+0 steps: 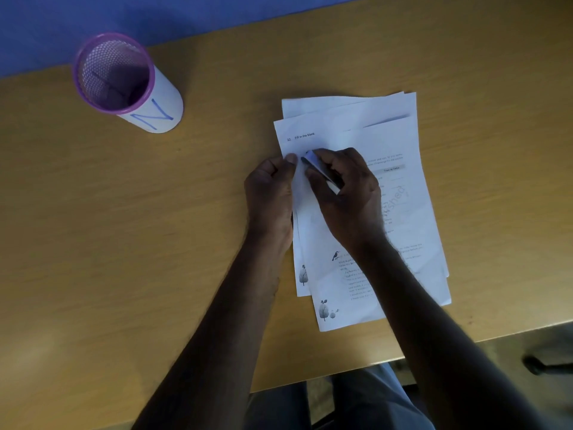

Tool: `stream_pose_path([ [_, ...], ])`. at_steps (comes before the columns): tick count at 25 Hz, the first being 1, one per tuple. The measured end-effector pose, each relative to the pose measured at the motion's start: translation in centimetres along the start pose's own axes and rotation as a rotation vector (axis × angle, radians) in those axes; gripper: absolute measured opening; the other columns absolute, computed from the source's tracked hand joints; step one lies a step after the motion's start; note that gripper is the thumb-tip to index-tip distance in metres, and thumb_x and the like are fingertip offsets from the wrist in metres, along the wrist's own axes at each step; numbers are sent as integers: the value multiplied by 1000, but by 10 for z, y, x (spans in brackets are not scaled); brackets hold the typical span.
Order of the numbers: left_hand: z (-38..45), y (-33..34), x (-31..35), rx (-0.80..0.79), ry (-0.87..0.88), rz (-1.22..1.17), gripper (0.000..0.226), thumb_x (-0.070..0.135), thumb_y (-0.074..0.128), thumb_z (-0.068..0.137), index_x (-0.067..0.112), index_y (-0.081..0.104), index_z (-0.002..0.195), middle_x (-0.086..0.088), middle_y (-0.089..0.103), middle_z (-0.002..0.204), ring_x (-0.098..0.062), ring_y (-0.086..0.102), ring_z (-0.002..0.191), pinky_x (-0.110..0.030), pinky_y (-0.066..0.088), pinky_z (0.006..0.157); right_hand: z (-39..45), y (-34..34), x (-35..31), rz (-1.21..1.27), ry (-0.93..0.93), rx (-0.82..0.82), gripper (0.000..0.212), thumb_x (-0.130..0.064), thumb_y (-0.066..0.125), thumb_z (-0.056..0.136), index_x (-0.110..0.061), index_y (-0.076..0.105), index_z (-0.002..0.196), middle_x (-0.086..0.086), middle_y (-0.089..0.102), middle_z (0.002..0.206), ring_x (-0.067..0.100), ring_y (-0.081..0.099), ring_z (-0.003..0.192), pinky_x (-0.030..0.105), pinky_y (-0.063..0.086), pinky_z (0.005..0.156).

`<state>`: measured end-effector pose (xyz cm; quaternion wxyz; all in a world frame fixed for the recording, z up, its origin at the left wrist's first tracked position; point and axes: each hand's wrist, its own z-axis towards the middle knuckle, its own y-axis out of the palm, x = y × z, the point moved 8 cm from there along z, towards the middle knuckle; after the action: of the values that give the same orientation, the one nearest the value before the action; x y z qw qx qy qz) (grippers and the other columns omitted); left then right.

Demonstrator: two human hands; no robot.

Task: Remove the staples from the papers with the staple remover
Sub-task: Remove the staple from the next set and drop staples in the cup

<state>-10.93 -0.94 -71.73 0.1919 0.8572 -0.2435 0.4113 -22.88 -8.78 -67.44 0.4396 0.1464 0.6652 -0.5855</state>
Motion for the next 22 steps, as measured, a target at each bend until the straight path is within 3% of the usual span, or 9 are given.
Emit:
stream_pose_path([
  [2, 0, 0, 1, 6, 4, 37, 18, 14, 61, 103, 17, 76, 95, 8, 80, 95, -21, 76, 95, -32, 63, 84, 5, -1, 4, 43, 41, -34, 28, -26, 72, 98, -12, 72, 122, 2, 73, 113, 2, 65, 96, -2, 46, 83],
  [7, -5, 2, 6, -32, -8, 19, 20, 12, 58, 104, 19, 75, 94, 13, 80, 88, -10, 77, 81, -23, 61, 71, 6, -1, 6, 43, 71, -59, 29, -29, 73, 98, -14, 71, 123, 0, 72, 114, 0, 64, 98, -4, 45, 83],
  [10, -6, 5, 9, -48, 1, 15, 21, 13, 61, 103, 23, 76, 92, 14, 81, 90, -14, 78, 87, -29, 63, 76, 5, -2, 8, 44, 86, -43, 28, -29, 73, 98, -16, 71, 123, -1, 72, 115, -1, 63, 97, -5, 44, 83],
  [14, -6, 4, 9, -29, 1, 46, 22, 17, 65, 101, 27, 78, 86, 12, 81, 90, -32, 75, 101, -46, 62, 90, 5, -4, 9, 51, 102, -5, 29, -32, 72, 98, -15, 71, 121, -1, 73, 115, -1, 62, 95, -6, 43, 83],
  [18, -6, 5, 10, -29, -1, 57, 21, 16, 64, 101, 26, 76, 89, 17, 80, 87, -12, 77, 88, -29, 64, 78, 7, -5, 16, 59, 137, -8, 29, -32, 71, 99, -13, 71, 120, 1, 73, 111, 4, 65, 93, -2, 47, 81],
  [22, -6, 6, 10, -41, -11, 23, 23, 13, 63, 102, 25, 76, 87, 14, 80, 83, -9, 76, 82, -29, 64, 76, 7, -5, 18, 92, 198, -34, 28, -33, 69, 100, -15, 71, 122, -2, 73, 113, 5, 68, 94, 5, 54, 82],
])
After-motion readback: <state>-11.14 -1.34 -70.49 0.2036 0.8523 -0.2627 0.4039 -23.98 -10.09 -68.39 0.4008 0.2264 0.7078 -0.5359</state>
